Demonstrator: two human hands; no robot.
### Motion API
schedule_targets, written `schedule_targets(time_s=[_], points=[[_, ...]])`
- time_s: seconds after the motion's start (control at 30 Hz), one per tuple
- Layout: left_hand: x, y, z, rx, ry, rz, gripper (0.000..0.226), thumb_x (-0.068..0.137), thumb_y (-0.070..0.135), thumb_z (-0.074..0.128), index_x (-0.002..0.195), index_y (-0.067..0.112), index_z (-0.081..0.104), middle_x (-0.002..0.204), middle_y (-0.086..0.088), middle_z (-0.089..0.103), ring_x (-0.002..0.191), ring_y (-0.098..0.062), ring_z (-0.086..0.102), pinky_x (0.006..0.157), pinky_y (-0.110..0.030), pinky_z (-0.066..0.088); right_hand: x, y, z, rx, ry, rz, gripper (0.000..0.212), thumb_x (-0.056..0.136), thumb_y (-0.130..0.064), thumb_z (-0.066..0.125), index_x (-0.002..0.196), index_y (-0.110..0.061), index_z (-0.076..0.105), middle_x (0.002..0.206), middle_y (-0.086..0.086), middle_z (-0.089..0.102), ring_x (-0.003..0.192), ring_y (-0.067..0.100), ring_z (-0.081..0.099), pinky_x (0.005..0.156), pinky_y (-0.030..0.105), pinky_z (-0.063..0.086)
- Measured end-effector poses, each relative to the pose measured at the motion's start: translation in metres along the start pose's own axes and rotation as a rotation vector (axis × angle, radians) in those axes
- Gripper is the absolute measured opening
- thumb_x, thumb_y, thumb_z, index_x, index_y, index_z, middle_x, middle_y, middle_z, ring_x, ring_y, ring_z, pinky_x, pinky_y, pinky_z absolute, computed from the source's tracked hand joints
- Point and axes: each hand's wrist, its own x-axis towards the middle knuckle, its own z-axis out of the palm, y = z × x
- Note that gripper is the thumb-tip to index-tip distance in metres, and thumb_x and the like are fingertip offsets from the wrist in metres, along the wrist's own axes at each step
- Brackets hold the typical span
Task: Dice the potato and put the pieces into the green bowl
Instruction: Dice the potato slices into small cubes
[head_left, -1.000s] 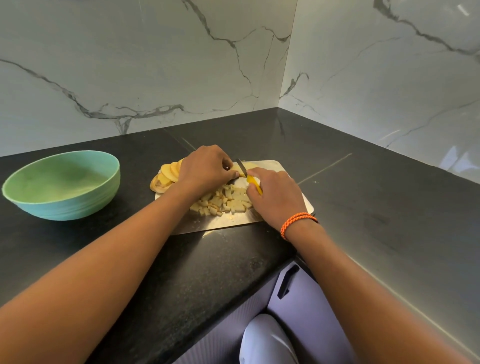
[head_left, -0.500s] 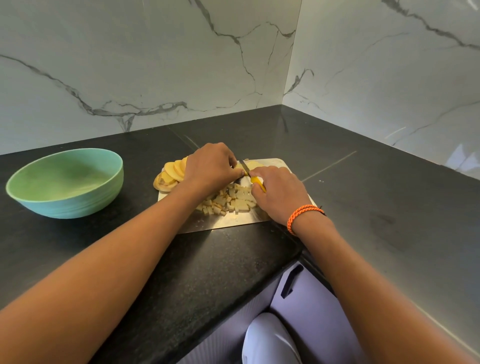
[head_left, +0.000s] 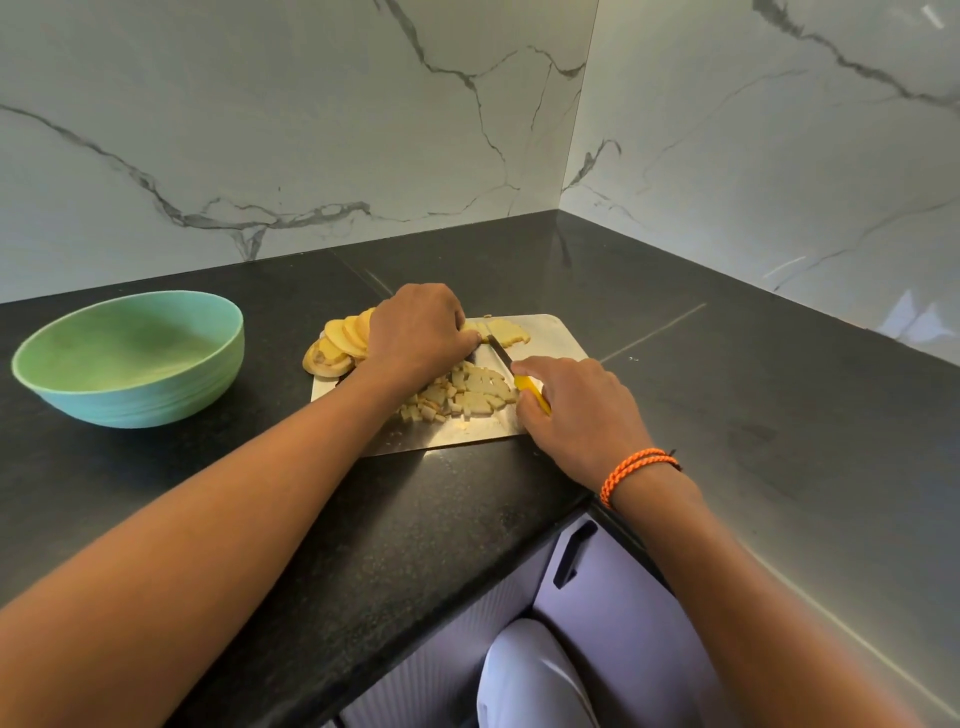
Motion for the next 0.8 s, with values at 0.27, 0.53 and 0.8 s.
schedule_targets(time_s=[0.27, 0.53, 0.8], points=[[0.008, -0.009, -0.006, -0.003, -0.066, 0.025, 0.026, 0.089, 0.053, 0.078, 0.102, 0.031, 0.084, 0.099, 0.015, 0.076, 0.089, -0.01, 0.066, 0.059, -0.026, 0.041, 0.012, -0.008, 0.013, 0.069, 0.154, 0.033, 0.041, 0.103, -0.035, 0.046, 0.142, -0.031, 0.057, 0.088, 0.006, 0.07, 0.081, 0.026, 0.064, 0.076, 0.043, 0.056], [0.01, -0.014, -0.007, -0.021, -0.059, 0.007, 0.027, 0.087, 0.054, 0.08, 0.099, 0.031, 0.084, 0.096, 0.014, 0.077, 0.087, -0.01, 0.067, 0.062, -0.029, 0.043, 0.034, -0.016, 0.021, -0.025, 0.076, 0.003, 0.041, 0.104, -0.034, 0.043, 0.143, -0.028, 0.056, 0.105, 0.011, 0.07, 0.092, 0.03, 0.064, 0.076, 0.039, 0.052], [0.01, -0.015, -0.004, -0.024, -0.071, -0.008, 0.025, 0.087, 0.054, 0.08, 0.098, 0.031, 0.083, 0.095, 0.015, 0.077, 0.084, -0.009, 0.067, 0.067, -0.03, 0.052, 0.035, -0.016, 0.021, -0.046, 0.05, -0.024, 0.039, 0.104, -0.031, 0.044, 0.139, -0.026, 0.058, 0.114, 0.012, 0.068, 0.1, 0.032, 0.061, 0.075, 0.038, 0.044]])
